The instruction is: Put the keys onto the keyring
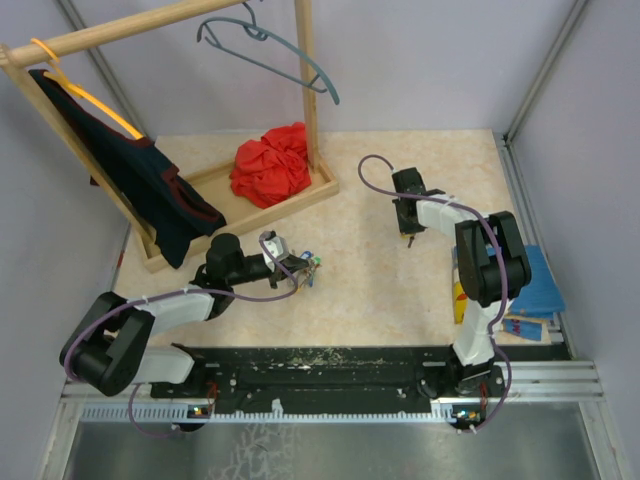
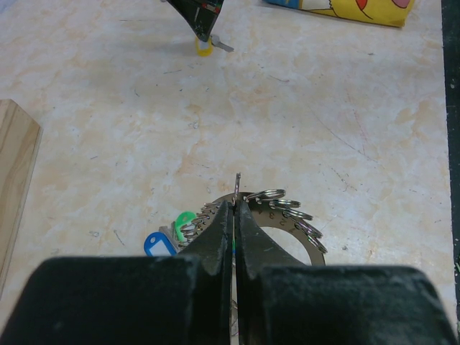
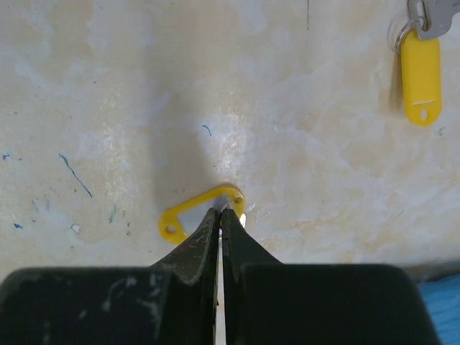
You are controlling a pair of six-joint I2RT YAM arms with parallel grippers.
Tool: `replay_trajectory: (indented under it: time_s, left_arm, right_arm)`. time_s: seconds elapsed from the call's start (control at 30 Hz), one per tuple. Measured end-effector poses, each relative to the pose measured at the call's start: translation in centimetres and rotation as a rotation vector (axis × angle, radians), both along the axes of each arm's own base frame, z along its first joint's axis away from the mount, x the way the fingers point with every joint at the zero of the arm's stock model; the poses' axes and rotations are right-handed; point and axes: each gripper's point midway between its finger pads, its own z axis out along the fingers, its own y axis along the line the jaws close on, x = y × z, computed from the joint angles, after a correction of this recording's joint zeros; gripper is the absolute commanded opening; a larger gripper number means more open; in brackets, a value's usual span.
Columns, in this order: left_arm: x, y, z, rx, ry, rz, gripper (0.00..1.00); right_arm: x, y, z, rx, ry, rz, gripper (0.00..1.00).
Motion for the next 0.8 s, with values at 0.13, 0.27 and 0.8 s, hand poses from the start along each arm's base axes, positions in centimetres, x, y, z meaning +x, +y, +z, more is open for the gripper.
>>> replay_trajectory:
  time_s: [0.13,0.27,0.8]
  left_arm:
    - [0.0,0.0,0.0,0.001,-0.002,0.000,0.00]
    - [0.0,0.0,0.0,0.004,-0.008,-0.001,0.00]
    - [0.0,0.0,0.0,0.007,-0.015,-0.003,0.00]
  right_arm:
    - [-0.1,0.2,0.1,0.006,0.003,0.008,0.00]
    - [-0.5,1.2,0.9,0.033,0.003,0.055,0.00]
    - [-5.7,9.7,11.1,0.349,-0.265,0.596,0.00]
